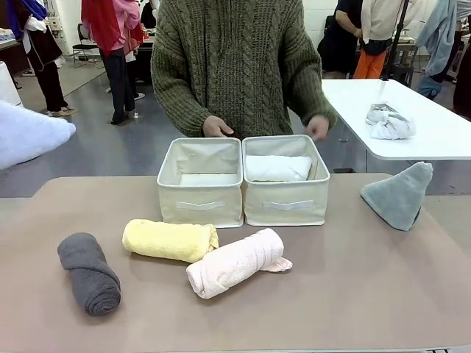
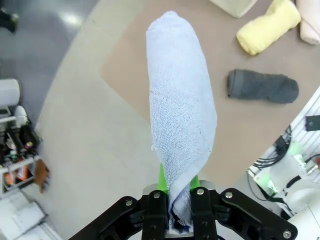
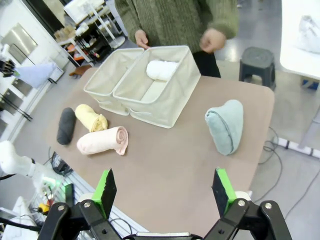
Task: Sort the towels based on their folding style.
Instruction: Pick up one triangle-folded towel and place it in the left Fabric basket.
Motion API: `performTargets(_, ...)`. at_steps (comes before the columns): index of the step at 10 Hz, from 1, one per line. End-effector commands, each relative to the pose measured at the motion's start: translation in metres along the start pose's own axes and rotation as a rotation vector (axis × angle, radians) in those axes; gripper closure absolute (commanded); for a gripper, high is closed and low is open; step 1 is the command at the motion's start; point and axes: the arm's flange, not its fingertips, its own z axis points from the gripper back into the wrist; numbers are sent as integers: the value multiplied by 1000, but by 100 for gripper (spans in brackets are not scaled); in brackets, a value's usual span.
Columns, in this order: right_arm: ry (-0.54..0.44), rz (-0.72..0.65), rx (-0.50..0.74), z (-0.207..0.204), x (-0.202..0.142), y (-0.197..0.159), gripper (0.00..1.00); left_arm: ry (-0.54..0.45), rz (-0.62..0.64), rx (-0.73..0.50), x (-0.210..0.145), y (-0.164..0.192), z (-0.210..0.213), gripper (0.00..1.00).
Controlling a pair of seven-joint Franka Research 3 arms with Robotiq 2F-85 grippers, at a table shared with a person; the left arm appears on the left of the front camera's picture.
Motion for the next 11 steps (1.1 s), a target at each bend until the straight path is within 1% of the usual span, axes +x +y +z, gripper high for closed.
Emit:
performTargets(1,-16,9,5,-1,1,-1,0,2,-78,61,38,-10,13,84)
performTargets(3,-16,9,5,-1,1,-1,0,41,-182,0,71,-19,17,84)
performTargets(5,-16,9,5,-1,1,-1,0,82,-277,-69,91,-29,14,84)
performTargets(6,-16,9,5,-1,1,-1,0,89,-338,-105,95,-35,9,84)
performTargets(7,-16,9,5,-1,1,-1,0,97,-331,-92,92,-37,7,84)
performTargets(8,-16,9,5,-1,1,-1,0,74,-266,-74,96,-42,-4,84)
performTargets(10,-16,9,5,-1,1,-1,0,74,-266,-74,96,-42,-4,84)
performTargets(11,-16,9,5,-1,1,-1,0,93,-293,-93,96,-42,-6,84)
